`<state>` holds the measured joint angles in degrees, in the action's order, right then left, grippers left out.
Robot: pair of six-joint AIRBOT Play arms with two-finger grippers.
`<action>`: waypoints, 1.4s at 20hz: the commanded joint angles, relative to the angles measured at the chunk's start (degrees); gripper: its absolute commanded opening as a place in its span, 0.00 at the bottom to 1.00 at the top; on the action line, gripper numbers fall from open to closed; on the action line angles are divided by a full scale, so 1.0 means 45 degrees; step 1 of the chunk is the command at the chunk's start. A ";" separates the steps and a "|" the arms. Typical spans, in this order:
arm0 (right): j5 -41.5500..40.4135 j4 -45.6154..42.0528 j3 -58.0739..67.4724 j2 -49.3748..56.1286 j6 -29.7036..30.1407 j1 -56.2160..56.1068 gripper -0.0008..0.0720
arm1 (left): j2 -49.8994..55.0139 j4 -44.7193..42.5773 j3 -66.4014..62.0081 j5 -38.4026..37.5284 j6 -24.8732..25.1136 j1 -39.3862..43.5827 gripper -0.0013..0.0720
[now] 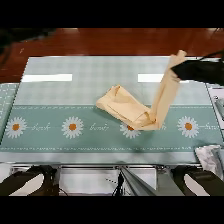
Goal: Fold the shirts.
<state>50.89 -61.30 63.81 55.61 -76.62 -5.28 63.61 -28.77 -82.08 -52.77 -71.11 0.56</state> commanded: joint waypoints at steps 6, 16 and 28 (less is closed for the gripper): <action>-0.4396 0.0714 0.0010 0.4027 -0.2278 -0.4333 0.04 | -0.3172 -0.0214 0.0005 -0.3842 -0.0024 -0.2288 0.05; -0.5644 0.1399 0.0010 0.5620 -0.2492 -0.5984 0.61 | -0.3560 -0.0733 0.0010 -0.4104 -0.0257 -0.2288 0.05; 0.5187 -0.4896 -0.2346 0.1307 -0.1753 0.1205 0.85 | -0.3419 -0.5348 0.0010 -0.4104 -0.0748 -0.2288 0.63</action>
<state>63.99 -88.27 58.96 63.18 -86.91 -8.82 48.10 -47.22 -82.06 -71.33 -72.99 -9.69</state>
